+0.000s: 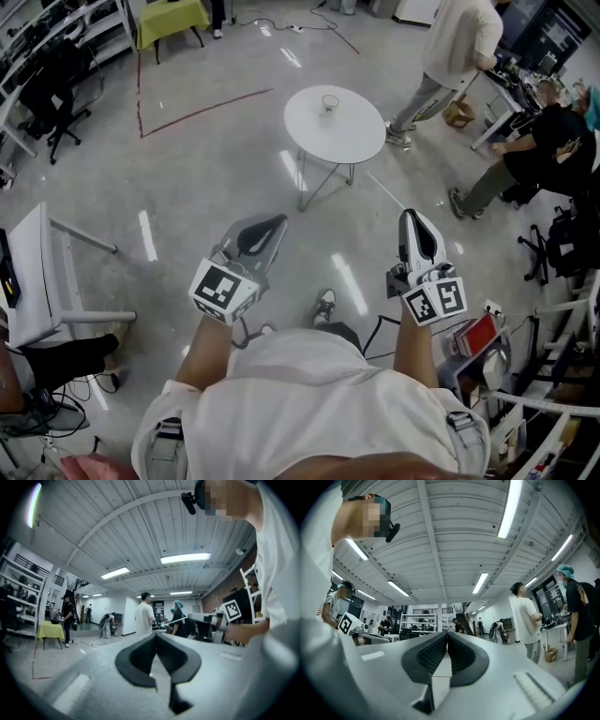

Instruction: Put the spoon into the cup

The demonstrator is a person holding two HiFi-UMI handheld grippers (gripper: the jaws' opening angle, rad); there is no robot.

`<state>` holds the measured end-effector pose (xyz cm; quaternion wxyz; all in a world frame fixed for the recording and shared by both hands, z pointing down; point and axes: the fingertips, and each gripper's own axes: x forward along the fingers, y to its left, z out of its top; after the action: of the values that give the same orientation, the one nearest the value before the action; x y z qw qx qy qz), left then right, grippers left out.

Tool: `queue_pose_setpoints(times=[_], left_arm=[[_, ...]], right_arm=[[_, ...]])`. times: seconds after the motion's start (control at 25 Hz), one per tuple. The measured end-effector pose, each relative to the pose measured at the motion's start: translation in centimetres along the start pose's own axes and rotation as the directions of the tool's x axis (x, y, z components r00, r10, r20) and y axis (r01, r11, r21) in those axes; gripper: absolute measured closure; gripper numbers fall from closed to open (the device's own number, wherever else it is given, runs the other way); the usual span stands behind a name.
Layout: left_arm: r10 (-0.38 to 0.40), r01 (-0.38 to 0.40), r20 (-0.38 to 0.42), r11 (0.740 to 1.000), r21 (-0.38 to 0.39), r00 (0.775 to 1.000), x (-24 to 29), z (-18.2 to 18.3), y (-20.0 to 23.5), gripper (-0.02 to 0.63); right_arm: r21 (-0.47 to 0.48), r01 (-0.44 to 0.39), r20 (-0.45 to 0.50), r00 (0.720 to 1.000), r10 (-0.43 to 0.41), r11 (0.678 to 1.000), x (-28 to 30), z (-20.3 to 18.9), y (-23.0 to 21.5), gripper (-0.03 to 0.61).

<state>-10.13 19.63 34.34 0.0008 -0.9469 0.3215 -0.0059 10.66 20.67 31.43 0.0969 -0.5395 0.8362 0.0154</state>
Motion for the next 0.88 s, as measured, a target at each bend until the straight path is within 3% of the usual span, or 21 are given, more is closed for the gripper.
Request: queue_pose_setpoints(times=[0.52, 0.88], left_arm=[[0.043, -0.042, -0.007, 0.998, 0.041, 0.999, 20.8, 1.1, 1.7, 0.611], [0.054, -0.053, -0.03, 0.998, 0.027, 0.998, 29.0, -0.5, 5.0, 0.611]], right_arm=[[0.037, -0.078, -0.01, 0.997, 0.078, 0.996, 8.4, -0.8, -19.5, 0.566], [0.057, -0.101, -0.051, 0.993, 0.104, 0.993, 13.7, -3.6, -26.6, 0.566]])
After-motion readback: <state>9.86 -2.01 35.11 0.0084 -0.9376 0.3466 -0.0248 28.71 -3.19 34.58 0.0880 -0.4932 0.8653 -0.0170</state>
